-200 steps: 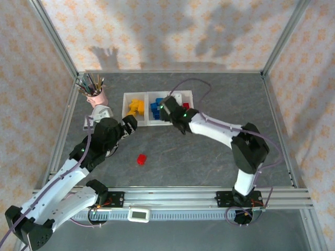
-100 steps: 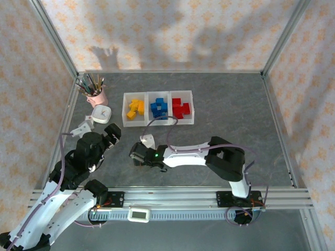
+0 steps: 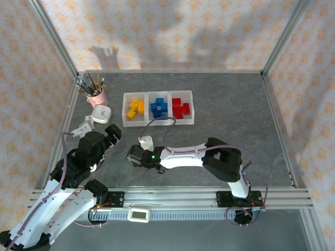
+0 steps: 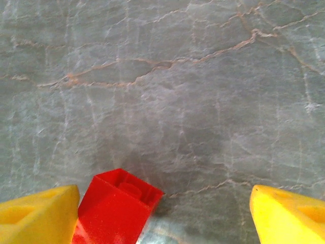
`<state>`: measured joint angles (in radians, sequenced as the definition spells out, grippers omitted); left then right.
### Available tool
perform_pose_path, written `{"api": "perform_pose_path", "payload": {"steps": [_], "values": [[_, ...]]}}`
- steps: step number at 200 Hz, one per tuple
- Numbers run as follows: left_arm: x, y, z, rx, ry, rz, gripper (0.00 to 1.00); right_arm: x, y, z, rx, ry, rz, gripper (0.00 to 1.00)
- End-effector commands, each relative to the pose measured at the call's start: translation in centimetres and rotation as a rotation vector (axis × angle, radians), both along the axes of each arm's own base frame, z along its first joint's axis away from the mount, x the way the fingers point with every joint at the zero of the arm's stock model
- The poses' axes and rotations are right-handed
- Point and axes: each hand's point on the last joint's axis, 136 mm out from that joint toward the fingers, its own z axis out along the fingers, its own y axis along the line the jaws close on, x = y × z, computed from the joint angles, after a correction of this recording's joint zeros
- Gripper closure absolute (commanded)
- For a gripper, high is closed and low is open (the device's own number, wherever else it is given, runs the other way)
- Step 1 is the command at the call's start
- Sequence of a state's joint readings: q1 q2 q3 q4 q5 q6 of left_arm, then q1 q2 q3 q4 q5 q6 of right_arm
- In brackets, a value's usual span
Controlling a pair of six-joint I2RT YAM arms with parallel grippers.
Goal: Sort the legos into containers by color
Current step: Pick up the lego from the bottom-center of the table.
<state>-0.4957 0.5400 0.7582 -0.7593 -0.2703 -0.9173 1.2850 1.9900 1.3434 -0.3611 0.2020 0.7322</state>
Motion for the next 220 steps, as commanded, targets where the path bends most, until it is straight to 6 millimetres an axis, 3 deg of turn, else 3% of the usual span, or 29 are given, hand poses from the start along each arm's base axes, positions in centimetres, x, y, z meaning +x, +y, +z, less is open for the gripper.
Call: {"api": "perform_pose_path", "payload": {"steps": [1, 32, 63, 102, 131, 144, 176, 192, 220], "values": [[0.1, 0.0, 0.0, 0.000, -0.004, 0.005, 0.01, -0.3, 0.8, 0.4, -0.011, -0.018, -0.007, 0.13], [-0.1, 0.5, 0.4, 0.013, -0.006, 0.018, 0.01, 0.0, 1.6, -0.3, -0.013, -0.021, -0.013, 0.12], [-0.2, 0.5, 0.5, 0.014, -0.006, 0.020, 0.01, -0.4, 1.3, -1.8, -0.042, 0.002, -0.009, 0.21], [0.0, 0.3, 0.2, 0.006, -0.005, 0.016, 0.01, -0.6, -0.3, -2.3, -0.077, -0.003, -0.017, 0.47], [0.3, 0.0, 0.3, 0.005, -0.005, 0.006, 0.01, 0.0, -1.2, 0.0, -0.062, -0.056, -0.027, 0.69], [0.5, -0.3, 0.4, 0.001, -0.009, 0.000, 0.00, 0.6, -1.8, 1.4, -0.037, -0.070, -0.036, 0.74], [1.6, -1.8, 0.5, -0.021, -0.020, -0.052, 0.01, 4.2, -5.4, 6.7, 0.010, -0.165, -0.104, 0.73], [2.5, -2.7, 0.6, -0.020, -0.027, -0.086, 0.01, 7.6, -8.8, 8.4, 0.004, -0.207, -0.169, 0.72], [4.2, -4.2, 0.3, -0.017, -0.032, -0.121, 0.01, 14.2, -14.3, 9.5, -0.037, -0.251, -0.266, 0.71]]}}
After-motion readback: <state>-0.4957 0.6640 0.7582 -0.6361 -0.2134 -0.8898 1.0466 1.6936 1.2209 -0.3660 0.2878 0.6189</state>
